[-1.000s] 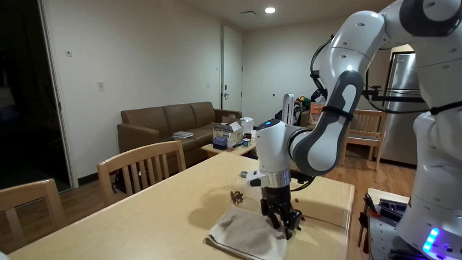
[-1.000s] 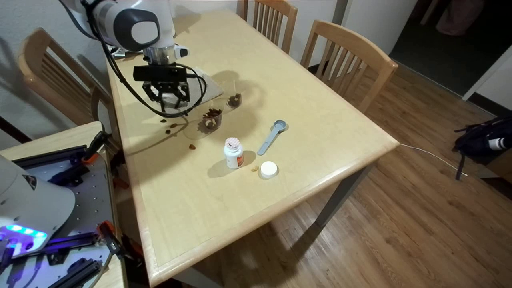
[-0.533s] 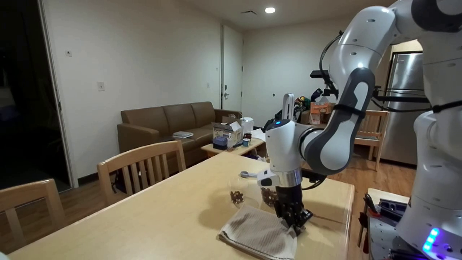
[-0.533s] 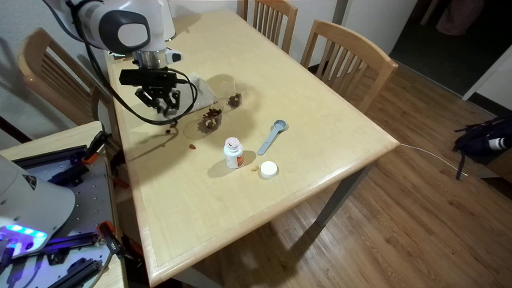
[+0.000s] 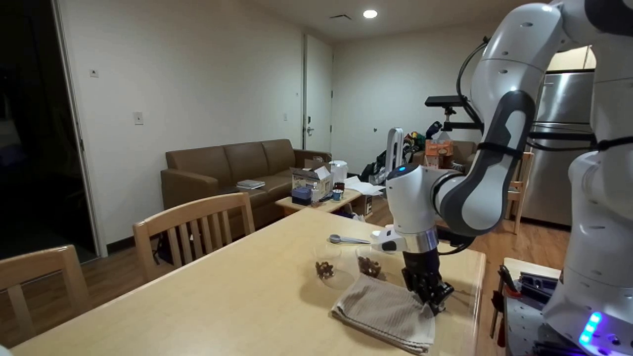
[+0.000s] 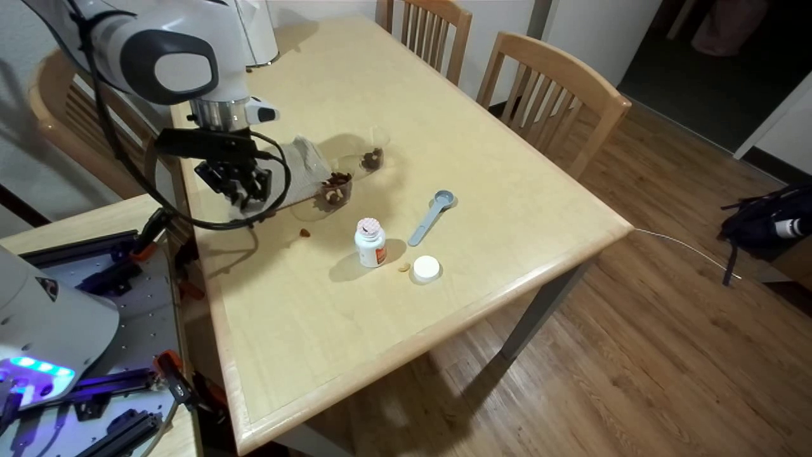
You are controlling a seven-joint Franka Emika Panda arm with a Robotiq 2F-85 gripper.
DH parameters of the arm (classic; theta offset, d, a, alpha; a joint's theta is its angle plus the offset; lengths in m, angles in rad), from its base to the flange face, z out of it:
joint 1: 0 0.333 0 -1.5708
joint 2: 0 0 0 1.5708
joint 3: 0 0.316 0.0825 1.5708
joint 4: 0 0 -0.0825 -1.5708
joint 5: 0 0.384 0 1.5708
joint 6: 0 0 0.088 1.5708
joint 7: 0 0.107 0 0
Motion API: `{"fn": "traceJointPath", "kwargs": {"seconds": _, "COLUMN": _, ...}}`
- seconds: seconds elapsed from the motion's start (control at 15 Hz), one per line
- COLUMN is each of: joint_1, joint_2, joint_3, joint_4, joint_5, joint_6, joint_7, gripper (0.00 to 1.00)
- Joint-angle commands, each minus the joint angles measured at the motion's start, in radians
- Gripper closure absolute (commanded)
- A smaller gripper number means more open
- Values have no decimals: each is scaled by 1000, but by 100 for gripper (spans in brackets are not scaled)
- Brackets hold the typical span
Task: Move the towel to the right
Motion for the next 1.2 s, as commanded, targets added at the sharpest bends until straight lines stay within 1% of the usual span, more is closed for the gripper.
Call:
{"fn": "traceJointPath", "kwargs": {"seconds": 0.0, "joint_1": -36, "joint_2": -94, "joint_3": -51, "joint_4": -67, "joint_5": -73, "joint_6": -32, "joint_7": 52, "gripper": 96}}
{"fn": "traceJointPath", "kwargs": {"seconds": 0.2, "joint_1": -50, "joint_2": -130, "joint_3": -100, "joint_4": -47, "joint_5": -189, "joint_6": -83, "joint_7": 89, "gripper": 96}}
{"fn": "traceJointPath", "kwargs": {"seconds": 0.33, "joint_1": -61, "joint_2": -143, "joint_3": -120, "joint_4": -34, "joint_5": -237, "joint_6": -113, "joint_7": 98, "gripper": 96}}
{"fn": "traceJointPath", "kwargs": {"seconds": 0.73, "joint_1": -75, "joint_2": -141, "joint_3": -143, "joint_4": -38, "joint_5": -258, "joint_6": -117, "joint_7": 102, "gripper": 96}}
{"fn": "traceJointPath", "kwargs": {"seconds": 1.13, "joint_1": -78, "joint_2": -156, "joint_3": -153, "joint_4": -23, "joint_5": -306, "joint_6": -201, "joint_7": 155, "gripper": 96}}
